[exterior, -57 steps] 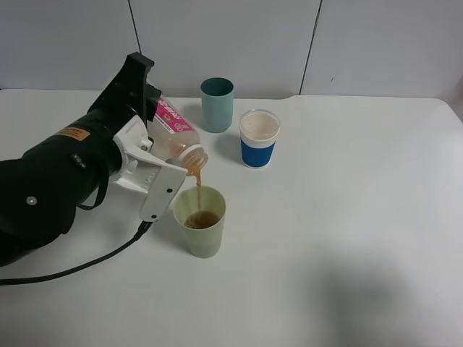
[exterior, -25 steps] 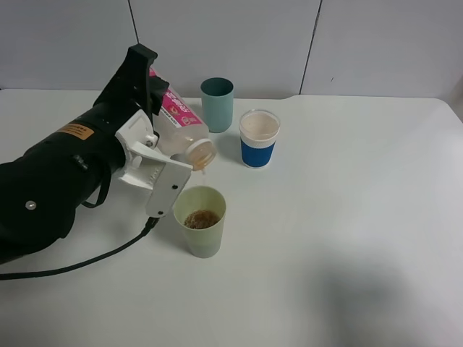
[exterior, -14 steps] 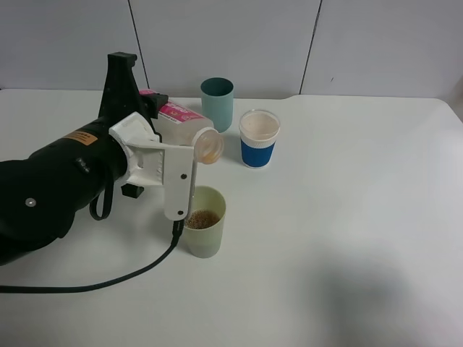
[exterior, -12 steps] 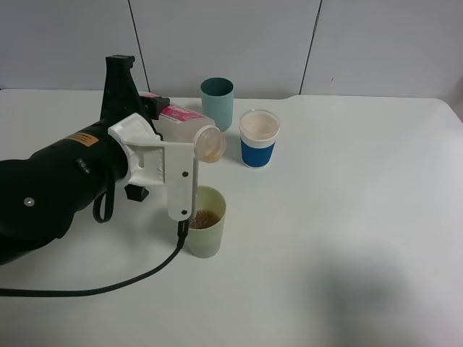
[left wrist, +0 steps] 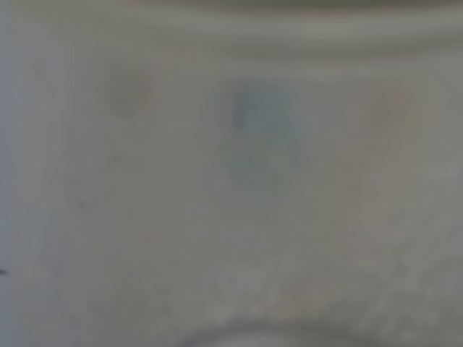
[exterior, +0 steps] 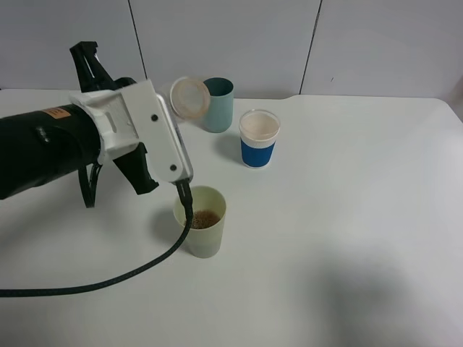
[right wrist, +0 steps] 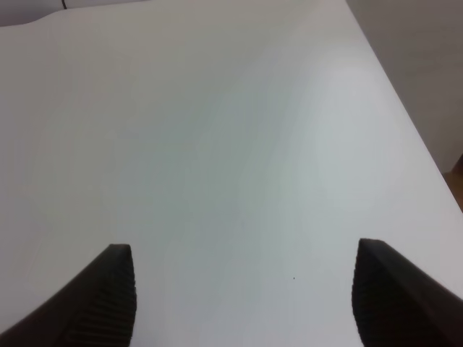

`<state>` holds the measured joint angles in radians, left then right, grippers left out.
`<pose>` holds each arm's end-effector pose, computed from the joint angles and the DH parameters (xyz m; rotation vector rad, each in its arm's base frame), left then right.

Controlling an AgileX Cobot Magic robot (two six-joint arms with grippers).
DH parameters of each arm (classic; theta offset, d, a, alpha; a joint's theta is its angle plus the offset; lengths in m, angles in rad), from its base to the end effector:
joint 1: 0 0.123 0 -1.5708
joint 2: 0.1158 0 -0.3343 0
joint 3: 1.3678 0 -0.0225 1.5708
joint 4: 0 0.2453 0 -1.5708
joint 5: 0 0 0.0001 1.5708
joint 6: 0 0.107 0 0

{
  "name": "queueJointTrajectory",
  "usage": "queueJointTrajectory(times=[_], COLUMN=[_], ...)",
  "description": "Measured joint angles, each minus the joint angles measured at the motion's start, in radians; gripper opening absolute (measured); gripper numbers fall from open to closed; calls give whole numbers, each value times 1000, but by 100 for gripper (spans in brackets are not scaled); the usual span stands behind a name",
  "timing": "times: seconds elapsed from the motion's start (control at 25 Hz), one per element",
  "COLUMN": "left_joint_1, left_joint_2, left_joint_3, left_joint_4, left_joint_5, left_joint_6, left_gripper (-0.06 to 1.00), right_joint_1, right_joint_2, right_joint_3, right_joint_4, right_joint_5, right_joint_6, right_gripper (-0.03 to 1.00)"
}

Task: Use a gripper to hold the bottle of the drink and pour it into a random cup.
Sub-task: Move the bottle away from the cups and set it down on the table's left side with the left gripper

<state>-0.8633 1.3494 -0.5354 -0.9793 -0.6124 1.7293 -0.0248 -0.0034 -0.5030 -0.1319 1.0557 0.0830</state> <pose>0.2021 -0.1578 0.2766 1.1980 1.4833 0.4654 -0.0464 -0.0111 0.2692 0.1154 2.0247 -0.1208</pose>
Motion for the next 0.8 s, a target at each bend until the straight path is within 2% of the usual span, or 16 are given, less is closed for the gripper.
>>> queueJointTrajectory(times=[0.16, 0.36, 0.48, 0.64, 0.8], left_joint_1=[101, 258, 354, 449, 497], left_joint_2=[-54, -84, -84, -84, -80], left_joint_3=[0, -14, -41, -50, -50], left_joint_4=[141, 375, 543, 741, 883], left_joint_5=[109, 304, 429, 487, 491], left_joint_6=[-231, -638, -874, -1133, -1349], left_gripper=[36, 36, 36, 36, 36], right_joint_1=[0, 0, 0, 0, 0], right_joint_2=[0, 0, 0, 0, 0], right_joint_3=[0, 0, 0, 0, 0], right_joint_4=[0, 0, 0, 0, 0], right_joint_5=[0, 0, 0, 0, 0], right_joint_6=[0, 0, 0, 0, 0], right_gripper=[63, 63, 63, 63, 63])
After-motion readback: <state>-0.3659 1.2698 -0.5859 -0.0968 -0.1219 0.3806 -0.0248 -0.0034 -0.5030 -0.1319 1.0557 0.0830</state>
